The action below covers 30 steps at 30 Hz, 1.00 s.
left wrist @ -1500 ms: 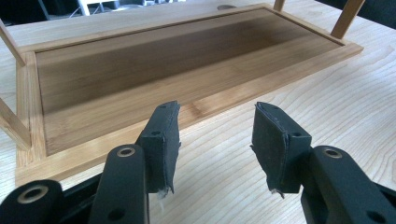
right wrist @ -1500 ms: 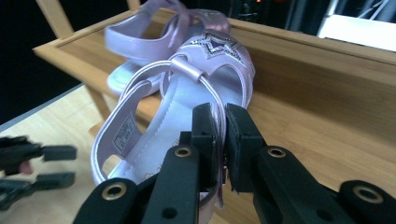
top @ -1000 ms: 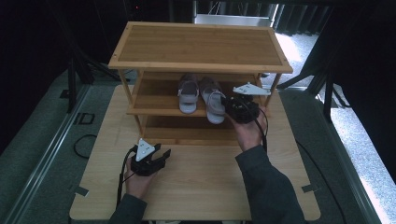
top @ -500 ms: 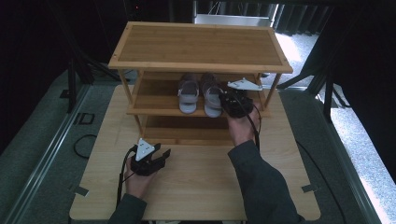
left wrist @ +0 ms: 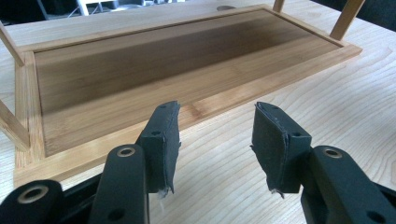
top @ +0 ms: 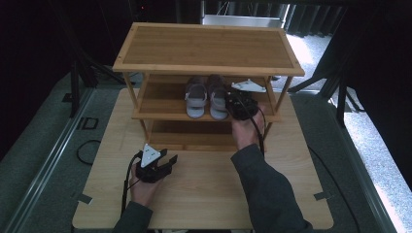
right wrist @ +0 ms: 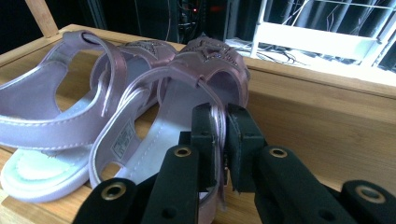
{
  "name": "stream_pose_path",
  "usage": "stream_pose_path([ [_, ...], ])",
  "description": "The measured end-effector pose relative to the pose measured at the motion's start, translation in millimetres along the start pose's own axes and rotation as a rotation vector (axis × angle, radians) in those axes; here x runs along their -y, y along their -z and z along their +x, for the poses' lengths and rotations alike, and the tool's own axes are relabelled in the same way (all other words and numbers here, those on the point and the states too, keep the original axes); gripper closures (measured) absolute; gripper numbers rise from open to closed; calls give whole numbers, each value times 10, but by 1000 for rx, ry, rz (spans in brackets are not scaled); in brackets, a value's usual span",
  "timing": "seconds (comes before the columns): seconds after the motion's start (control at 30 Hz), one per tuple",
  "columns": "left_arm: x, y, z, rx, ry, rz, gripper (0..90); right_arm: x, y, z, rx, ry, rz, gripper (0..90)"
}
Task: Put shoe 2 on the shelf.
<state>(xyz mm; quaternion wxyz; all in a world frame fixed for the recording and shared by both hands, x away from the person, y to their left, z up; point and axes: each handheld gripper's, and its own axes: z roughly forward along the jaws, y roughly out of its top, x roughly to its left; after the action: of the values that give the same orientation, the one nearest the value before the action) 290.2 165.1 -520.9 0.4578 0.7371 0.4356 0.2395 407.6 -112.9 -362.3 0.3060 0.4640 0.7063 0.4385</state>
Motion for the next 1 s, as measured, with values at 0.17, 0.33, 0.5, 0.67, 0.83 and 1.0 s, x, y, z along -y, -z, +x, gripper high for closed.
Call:
stream_pose_path([
  [0.17,-1,10,5,-3,7,-10,520,-33,-43,36,17,-13,4,821],
  [0.33,-4,18,10,-3,5,-11,520,-54,-76,83,29,-27,14,821],
  [0.5,-5,19,9,-6,0,-9,520,-52,-90,85,35,-43,23,817],
  [0.67,-3,18,12,-4,5,-9,520,-61,-118,73,30,-18,-2,815],
  [0.83,-3,15,6,-3,5,-9,520,-76,-116,77,-1,-27,-1,807],
  [1.0,0,9,1,-1,5,-8,520,-76,-123,56,-24,-22,-2,800],
])
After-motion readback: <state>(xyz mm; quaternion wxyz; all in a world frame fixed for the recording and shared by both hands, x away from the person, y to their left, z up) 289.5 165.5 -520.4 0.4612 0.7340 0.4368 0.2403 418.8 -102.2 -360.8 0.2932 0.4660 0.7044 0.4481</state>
